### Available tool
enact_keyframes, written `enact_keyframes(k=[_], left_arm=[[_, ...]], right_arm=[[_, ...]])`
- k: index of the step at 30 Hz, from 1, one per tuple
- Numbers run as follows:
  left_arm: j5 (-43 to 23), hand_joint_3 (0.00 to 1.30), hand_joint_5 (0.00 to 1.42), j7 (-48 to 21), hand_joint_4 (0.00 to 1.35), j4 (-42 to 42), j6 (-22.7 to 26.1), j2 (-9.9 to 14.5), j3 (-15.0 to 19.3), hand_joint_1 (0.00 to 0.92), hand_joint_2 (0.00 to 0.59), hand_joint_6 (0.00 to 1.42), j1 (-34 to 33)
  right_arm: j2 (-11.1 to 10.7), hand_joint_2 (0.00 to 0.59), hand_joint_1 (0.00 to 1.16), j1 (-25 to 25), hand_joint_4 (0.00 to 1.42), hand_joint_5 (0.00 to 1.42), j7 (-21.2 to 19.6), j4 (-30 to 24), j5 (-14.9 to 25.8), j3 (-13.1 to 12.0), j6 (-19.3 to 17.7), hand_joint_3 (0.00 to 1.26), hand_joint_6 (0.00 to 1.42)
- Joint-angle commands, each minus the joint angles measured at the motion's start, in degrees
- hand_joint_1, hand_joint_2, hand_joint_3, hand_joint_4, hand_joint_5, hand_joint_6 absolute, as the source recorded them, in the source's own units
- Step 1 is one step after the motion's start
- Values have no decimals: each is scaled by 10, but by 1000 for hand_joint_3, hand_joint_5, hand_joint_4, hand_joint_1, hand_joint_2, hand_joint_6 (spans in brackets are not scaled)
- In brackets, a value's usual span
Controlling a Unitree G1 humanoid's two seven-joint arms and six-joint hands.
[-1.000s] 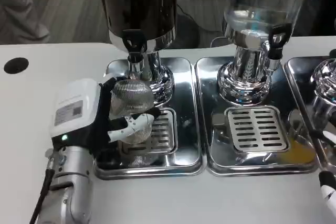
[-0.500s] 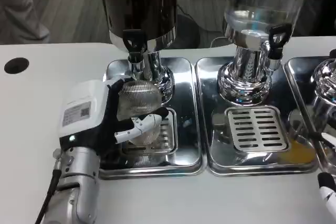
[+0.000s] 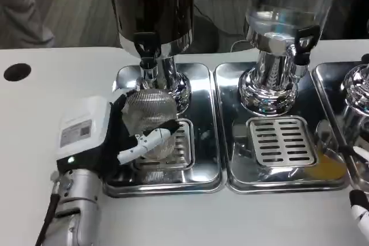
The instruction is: Grasp the cup under the faucet to collect the drink, then remove the cup.
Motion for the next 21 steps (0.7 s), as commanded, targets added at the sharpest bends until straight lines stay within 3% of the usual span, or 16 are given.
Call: enact_keyframes(k=[1, 12, 21], left_arm=[[-6, 240, 551, 7, 209, -20, -5, 7, 17, 65, 26, 767, 14], [-32, 233, 601, -7, 159, -147, -42, 33, 74, 39, 36, 832, 70], [-65, 258, 663, -64, 188, -252, -61, 24, 90, 60, 55, 879, 70]], right_arm=[[-2, 492, 301, -3, 2, 0, 5, 0, 1, 2, -5, 179, 0], [0, 492, 302, -4, 2, 0, 6, -5, -3, 8, -2, 179, 0], [2, 492, 302, -9, 2, 0, 7, -13, -7, 18, 4, 179, 0]])
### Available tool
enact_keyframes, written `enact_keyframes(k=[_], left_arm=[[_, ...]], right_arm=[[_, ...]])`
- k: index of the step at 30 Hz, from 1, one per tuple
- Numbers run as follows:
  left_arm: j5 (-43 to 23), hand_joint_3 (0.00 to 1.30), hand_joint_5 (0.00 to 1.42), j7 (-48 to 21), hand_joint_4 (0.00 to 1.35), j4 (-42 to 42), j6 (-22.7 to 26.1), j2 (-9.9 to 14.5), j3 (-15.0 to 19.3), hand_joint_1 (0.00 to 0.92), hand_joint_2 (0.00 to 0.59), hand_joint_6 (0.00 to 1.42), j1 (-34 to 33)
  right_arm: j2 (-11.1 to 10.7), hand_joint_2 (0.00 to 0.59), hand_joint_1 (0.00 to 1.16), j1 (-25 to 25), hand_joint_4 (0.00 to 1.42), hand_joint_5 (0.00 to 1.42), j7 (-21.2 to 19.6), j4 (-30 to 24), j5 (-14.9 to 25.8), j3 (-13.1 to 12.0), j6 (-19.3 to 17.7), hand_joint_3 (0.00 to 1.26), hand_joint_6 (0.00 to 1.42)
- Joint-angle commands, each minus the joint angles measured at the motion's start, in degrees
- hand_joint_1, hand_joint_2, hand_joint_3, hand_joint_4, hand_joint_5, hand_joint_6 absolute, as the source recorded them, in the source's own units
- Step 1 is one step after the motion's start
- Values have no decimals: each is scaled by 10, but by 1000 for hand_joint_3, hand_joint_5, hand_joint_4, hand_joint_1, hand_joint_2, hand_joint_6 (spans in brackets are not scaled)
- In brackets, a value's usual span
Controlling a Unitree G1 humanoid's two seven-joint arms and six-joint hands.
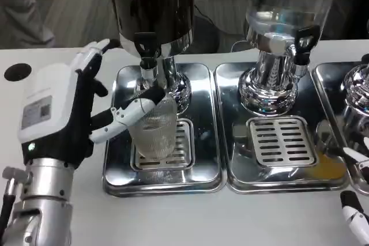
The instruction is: Grasp the cup under the faucet to collect the drink, then remove the cup.
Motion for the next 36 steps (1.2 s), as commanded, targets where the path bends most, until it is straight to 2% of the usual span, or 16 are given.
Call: enact_keyframes(k=[1, 20, 36], left_arm=[[-12, 259, 668, -29, 188, -39, -7, -6, 3, 60, 55, 880, -6], [-10, 271, 717, -88, 207, -72, 16, -42, -1, 74, 56, 888, -46], [-42, 322, 738, -91, 269, -65, 2, -44, 1, 75, 57, 910, -27]], right_arm=[[2, 492, 302, -3, 2, 0, 5, -12, -4, 2, 3, 179, 0], [-2, 492, 302, 9, 2, 0, -2, 1, 5, -9, -10, 174, 0], [2, 492, 302, 0, 2, 0, 2, -3, 1, -1, -4, 160, 0]])
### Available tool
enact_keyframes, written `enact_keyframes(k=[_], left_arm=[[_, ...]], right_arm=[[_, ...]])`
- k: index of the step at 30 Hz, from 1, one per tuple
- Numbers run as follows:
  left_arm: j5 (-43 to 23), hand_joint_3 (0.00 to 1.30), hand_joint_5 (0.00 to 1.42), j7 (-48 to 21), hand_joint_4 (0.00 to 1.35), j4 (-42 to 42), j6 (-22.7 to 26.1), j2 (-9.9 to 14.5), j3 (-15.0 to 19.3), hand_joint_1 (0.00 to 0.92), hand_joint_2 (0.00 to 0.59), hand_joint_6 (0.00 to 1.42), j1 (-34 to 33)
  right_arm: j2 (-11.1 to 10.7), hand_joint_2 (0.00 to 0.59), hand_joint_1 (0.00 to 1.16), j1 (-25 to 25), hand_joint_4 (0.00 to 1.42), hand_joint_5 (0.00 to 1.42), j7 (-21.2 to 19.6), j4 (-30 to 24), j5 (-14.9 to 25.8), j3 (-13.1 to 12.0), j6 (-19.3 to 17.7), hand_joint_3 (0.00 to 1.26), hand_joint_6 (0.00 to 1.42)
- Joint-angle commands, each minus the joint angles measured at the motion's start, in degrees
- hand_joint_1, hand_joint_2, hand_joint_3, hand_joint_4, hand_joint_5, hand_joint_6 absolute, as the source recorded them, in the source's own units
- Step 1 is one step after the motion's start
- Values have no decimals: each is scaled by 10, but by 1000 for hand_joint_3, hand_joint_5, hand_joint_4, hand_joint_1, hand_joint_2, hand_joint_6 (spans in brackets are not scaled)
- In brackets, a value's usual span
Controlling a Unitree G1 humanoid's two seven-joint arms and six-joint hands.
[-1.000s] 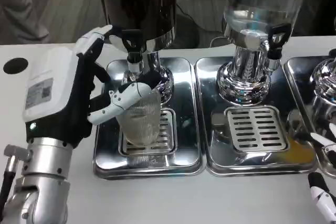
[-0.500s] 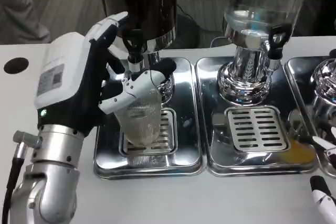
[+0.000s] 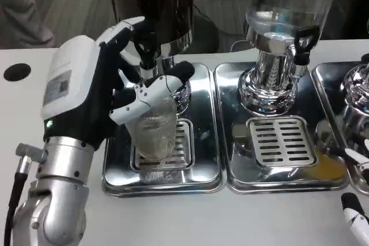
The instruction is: Grasp the cup under the faucet to collect the drink, then remove the cup.
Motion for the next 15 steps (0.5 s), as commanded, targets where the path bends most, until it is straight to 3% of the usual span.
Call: enact_keyframes(k=[1, 15], left_arm=[[-10, 325, 745, -7, 276, -1, -10, 0, 2, 75, 57, 910, 11], [-29, 335, 748, -15, 284, -8, -26, 5, 9, 75, 58, 913, 36]], right_arm=[[2, 492, 302, -5, 2, 0, 3, -4, 0, 1, 0, 159, 0], [3, 492, 302, -11, 0, 0, 4, -4, -7, 10, 5, 149, 0]])
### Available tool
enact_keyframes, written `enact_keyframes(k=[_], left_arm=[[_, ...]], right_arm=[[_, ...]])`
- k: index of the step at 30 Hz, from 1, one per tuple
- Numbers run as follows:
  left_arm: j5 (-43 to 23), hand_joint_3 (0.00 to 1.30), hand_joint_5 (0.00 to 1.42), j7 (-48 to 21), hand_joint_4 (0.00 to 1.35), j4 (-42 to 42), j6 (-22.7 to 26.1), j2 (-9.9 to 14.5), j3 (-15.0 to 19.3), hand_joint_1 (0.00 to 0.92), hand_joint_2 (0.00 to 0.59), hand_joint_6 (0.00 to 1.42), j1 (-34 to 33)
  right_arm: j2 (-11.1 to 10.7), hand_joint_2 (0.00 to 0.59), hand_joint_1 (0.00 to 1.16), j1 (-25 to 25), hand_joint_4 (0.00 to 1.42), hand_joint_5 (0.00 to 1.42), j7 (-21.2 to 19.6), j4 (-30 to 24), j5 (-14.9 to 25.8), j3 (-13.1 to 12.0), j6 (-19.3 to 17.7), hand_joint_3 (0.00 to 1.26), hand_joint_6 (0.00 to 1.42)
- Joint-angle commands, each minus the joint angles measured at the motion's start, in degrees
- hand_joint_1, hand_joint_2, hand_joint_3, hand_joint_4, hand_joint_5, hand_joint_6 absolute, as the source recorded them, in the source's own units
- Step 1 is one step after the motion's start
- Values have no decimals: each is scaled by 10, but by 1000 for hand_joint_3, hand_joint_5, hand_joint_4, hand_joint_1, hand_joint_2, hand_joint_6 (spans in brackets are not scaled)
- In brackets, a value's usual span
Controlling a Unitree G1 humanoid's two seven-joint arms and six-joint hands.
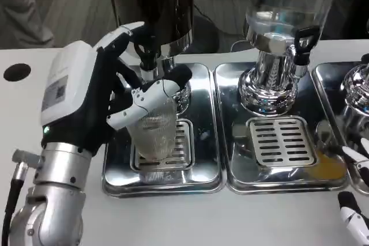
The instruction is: Grasp the cup under the faucet to collect the drink, then remove the cup.
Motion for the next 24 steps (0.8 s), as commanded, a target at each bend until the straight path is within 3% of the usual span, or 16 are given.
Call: enact_keyframes(k=[1, 24], left_arm=[[-6, 335, 748, -15, 284, -4, -7, 5, 2, 75, 58, 913, 20], [-6, 337, 748, -12, 292, 4, -34, 0, 5, 75, 58, 916, 48]], right_arm=[[2, 492, 302, -5, 0, 0, 4, -4, -6, 4, 4, 149, 0], [3, 492, 302, -9, 0, 0, 3, -3, -11, 9, 8, 141, 0]])
